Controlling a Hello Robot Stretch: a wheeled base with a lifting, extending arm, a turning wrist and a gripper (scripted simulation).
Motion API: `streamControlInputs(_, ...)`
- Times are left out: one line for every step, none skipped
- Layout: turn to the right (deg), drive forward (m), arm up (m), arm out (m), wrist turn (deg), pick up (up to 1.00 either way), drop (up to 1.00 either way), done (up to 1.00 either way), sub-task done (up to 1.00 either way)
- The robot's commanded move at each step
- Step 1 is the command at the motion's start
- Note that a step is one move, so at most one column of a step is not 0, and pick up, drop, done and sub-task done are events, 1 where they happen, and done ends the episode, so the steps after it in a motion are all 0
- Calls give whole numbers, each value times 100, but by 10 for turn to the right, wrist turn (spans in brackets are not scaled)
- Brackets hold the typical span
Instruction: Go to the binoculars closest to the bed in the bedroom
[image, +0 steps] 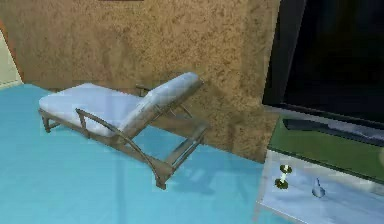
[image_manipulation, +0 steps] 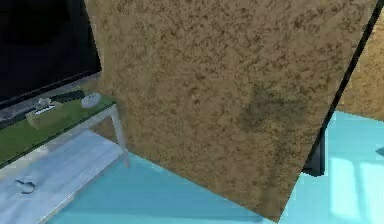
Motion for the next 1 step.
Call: streamControlInputs(-450,0,0,0,0,0,0,0,0)
